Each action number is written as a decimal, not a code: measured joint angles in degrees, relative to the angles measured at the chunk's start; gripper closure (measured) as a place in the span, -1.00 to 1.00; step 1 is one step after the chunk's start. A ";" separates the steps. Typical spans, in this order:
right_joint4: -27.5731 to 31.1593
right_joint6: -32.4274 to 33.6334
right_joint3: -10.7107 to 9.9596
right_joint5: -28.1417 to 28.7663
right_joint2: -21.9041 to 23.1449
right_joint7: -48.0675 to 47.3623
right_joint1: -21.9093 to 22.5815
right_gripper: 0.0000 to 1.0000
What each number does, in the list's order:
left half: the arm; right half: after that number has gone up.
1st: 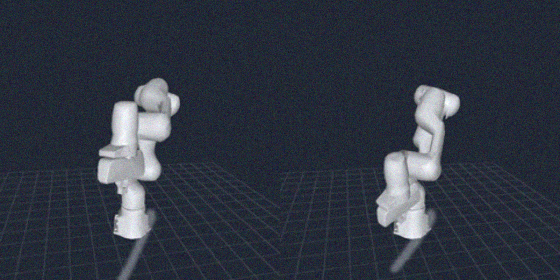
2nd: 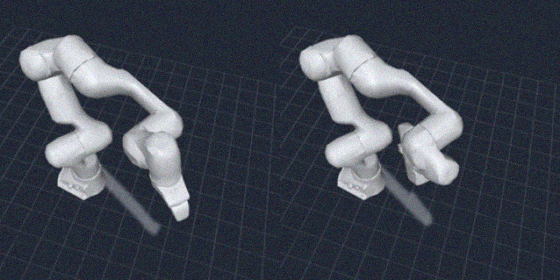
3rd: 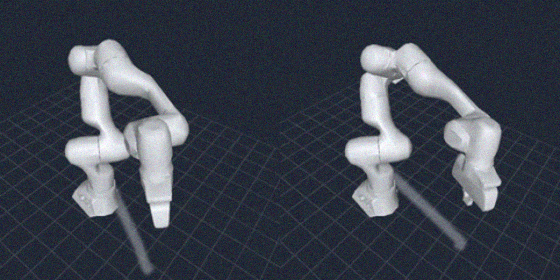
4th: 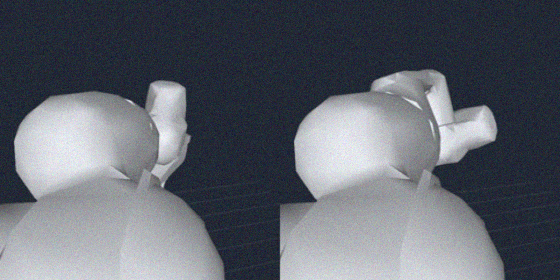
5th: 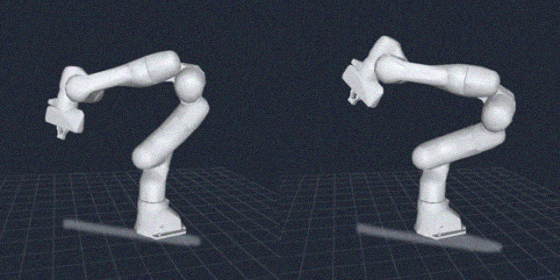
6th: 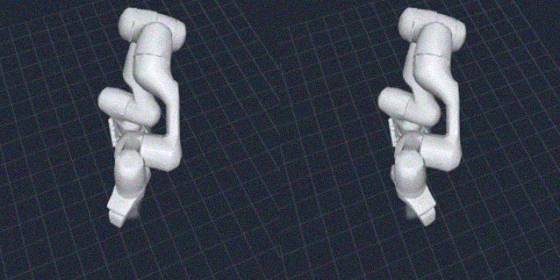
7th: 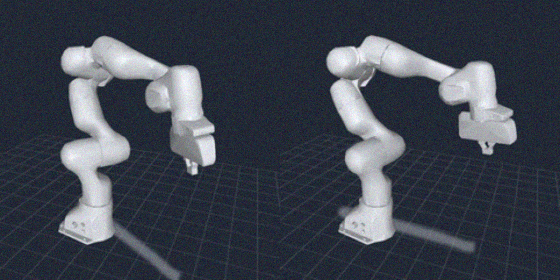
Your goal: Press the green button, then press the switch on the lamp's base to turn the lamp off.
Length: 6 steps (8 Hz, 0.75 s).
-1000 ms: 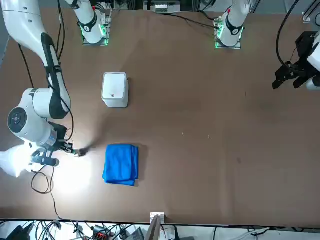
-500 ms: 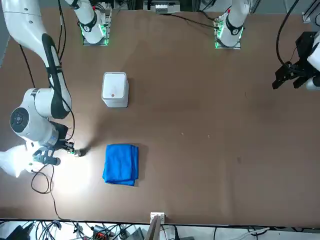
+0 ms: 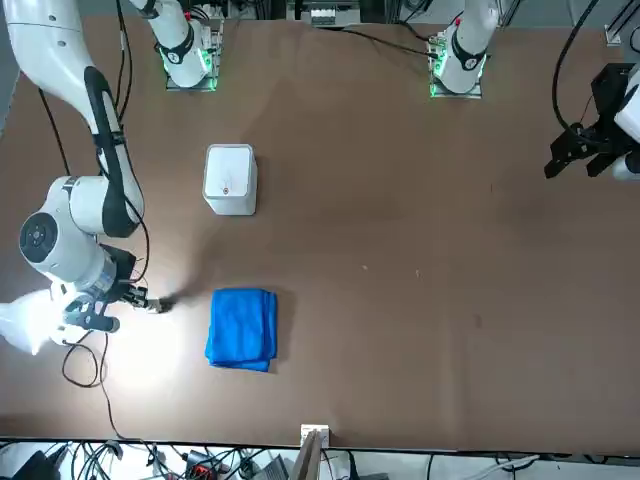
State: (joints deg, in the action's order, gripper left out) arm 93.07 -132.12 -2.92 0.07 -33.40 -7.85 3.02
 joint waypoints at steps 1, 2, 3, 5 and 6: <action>0.00 0.00 0.10 0.00 0.00 -0.05 0.04 0.97; 0.02 0.00 0.14 0.00 0.00 -0.06 0.07 0.97; 0.07 0.00 0.16 0.01 0.00 -0.06 0.09 0.97; 0.25 0.00 0.17 0.01 -0.02 -0.07 0.10 0.97; 0.47 -0.02 0.23 0.01 -0.04 -0.07 0.16 0.97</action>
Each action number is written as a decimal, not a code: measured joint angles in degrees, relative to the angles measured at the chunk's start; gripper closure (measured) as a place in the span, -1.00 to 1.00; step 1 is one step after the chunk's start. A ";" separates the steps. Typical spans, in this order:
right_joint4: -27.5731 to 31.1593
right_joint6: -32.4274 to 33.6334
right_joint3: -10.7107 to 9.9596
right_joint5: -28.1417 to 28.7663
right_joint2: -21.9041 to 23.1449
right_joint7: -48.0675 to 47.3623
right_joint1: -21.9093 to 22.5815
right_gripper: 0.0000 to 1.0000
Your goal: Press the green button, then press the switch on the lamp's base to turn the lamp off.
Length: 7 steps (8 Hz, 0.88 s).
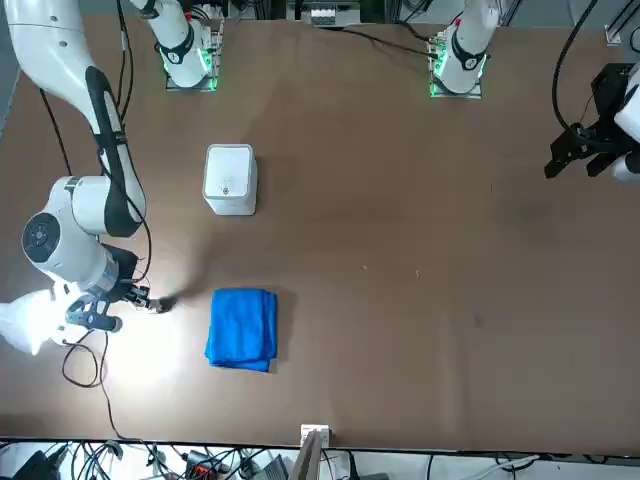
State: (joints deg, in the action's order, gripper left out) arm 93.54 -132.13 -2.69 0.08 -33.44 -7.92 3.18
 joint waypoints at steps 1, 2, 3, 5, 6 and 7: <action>0.27 -0.06 0.11 0.00 0.00 0.00 0.08 0.97; 0.46 -0.17 0.19 0.00 -0.01 -0.01 0.14 0.97; 0.60 -0.30 0.20 0.00 -0.01 -0.02 0.17 0.97; 0.69 -0.44 0.20 0.00 -0.01 -0.02 0.18 0.97; 0.77 -0.53 0.20 0.00 -0.02 -0.02 0.18 0.97; 0.87 -0.73 0.20 0.00 -0.08 -0.02 0.20 0.97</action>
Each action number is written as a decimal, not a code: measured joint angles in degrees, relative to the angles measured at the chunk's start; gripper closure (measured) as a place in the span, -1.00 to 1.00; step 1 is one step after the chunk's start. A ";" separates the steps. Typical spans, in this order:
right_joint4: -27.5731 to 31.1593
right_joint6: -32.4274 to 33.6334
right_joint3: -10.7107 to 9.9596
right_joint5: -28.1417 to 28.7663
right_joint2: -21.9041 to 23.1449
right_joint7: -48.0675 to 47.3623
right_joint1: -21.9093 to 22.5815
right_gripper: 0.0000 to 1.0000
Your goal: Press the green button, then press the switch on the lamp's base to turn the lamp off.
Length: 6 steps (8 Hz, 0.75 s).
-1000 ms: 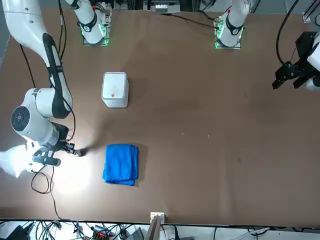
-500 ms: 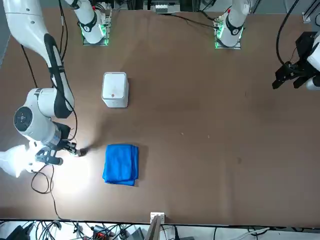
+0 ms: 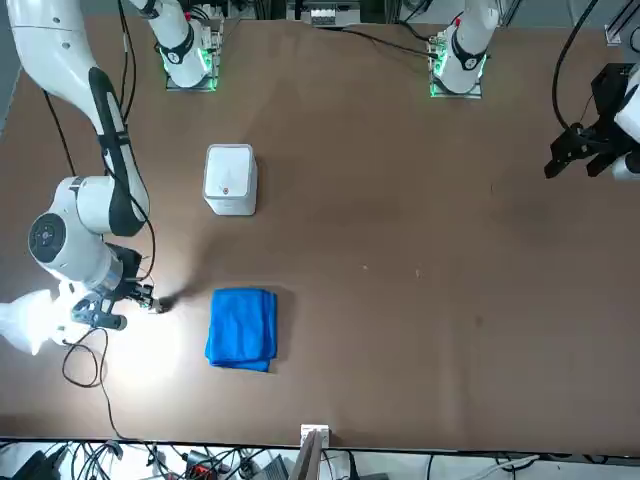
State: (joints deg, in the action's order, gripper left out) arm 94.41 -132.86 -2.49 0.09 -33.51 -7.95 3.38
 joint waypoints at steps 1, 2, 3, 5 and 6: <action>0.11 -0.26 0.03 0.02 -0.16 -0.36 0.05 0.97; 0.14 -0.52 0.04 0.02 -0.39 -0.81 0.09 0.97; 0.16 -0.64 0.03 0.02 -0.42 -0.96 0.09 0.97; 0.93 -1.43 0.00 0.11 -0.39 -1.09 -0.02 0.97; 1.55 -2.07 0.00 0.15 -0.16 -1.13 -0.03 0.97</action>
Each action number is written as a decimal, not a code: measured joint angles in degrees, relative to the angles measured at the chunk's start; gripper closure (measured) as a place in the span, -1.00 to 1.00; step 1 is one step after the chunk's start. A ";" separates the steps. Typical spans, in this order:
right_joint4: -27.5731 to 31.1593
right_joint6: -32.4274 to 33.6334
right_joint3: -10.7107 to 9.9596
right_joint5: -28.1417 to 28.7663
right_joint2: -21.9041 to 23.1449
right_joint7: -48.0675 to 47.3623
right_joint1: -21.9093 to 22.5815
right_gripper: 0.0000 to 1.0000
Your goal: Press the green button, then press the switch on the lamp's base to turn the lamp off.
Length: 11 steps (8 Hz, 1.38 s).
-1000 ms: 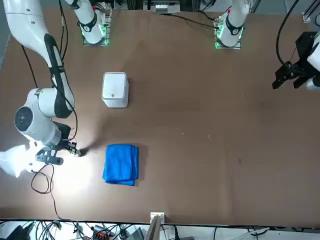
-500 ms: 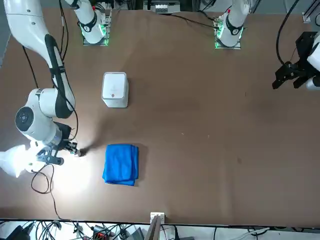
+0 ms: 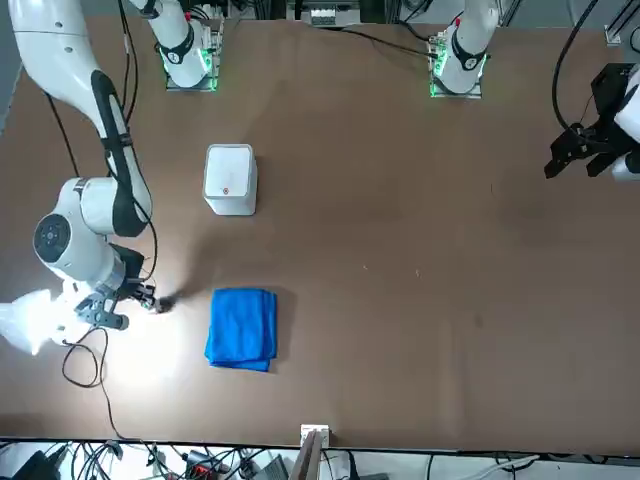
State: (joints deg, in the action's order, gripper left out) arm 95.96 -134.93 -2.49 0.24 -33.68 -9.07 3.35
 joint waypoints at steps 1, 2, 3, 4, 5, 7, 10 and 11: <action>0.74 -0.81 0.00 0.01 0.35 -0.04 0.00 0.97; 1.30 -1.38 0.00 0.02 0.60 -0.08 0.00 0.97; 1.46 -1.59 0.00 0.02 0.68 -0.12 0.00 0.97; 1.47 -1.72 0.00 0.02 0.69 -0.13 0.00 0.97; 1.43 -2.03 -0.01 0.03 0.75 -0.13 -0.01 0.97; 1.04 -1.92 -0.10 0.03 1.48 -0.13 -0.05 0.97; -1.30 4.72 -0.64 0.03 4.53 -0.13 -0.12 0.97; -1.68 9.00 -0.92 0.03 6.80 -0.16 -0.35 0.97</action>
State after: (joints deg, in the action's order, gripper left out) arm 94.28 -125.93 -3.41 0.27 -26.88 -9.23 3.00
